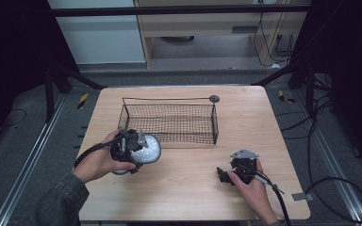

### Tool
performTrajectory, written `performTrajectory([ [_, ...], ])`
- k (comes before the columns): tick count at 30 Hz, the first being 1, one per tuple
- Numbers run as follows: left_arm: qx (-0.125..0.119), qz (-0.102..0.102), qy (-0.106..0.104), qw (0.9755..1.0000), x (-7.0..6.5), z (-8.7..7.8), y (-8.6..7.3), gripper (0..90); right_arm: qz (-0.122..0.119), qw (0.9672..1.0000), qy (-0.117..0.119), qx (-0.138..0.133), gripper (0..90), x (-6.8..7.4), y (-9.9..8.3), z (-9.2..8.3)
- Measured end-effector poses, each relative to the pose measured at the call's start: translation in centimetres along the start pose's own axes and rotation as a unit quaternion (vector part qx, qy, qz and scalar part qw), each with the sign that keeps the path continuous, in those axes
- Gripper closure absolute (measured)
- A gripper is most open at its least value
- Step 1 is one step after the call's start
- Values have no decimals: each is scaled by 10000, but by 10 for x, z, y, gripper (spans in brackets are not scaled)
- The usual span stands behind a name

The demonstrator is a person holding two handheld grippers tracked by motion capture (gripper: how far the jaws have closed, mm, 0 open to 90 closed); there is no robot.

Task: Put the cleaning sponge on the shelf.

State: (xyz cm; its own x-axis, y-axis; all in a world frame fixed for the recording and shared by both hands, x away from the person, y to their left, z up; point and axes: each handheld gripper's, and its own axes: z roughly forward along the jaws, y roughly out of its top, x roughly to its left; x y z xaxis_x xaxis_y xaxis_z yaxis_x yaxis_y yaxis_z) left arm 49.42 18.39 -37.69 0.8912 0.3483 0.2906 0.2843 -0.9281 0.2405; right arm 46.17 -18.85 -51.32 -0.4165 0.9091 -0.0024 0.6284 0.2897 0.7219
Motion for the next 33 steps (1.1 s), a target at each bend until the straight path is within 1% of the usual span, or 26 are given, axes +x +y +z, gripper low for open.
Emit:
performTrajectory([
  [4,11,49,53,10000,5,-4,4,113,0,10000,1,1,4,0,0,0],
  [6,-41,19,68,10000,8,-7,6,113,5,10000,3,6,4,0,0,0],
  [8,-77,43,104,9999,10,-10,9,113,4,10000,6,5,4,0,0,0],
  [13,-59,128,175,9997,16,-15,15,112,-16,10000,7,6,4,0,0,0],
  [16,-94,90,195,9997,20,-17,18,113,-18,10000,7,7,4,0,0,0],
  [25,-126,82,294,9995,31,-23,24,113,-22,10000,2,7,4,0,0,0],
  [29,-152,54,370,9992,33,-25,25,115,-16,10000,9,6,4,0,0,0],
  [31,-149,93,419,9990,34,-26,26,117,-16,10000,7,6,4,0,0,0],
  [33,-145,84,436,9989,35,-26,27,119,-17,10000,6,6,4,0,0,0],
])
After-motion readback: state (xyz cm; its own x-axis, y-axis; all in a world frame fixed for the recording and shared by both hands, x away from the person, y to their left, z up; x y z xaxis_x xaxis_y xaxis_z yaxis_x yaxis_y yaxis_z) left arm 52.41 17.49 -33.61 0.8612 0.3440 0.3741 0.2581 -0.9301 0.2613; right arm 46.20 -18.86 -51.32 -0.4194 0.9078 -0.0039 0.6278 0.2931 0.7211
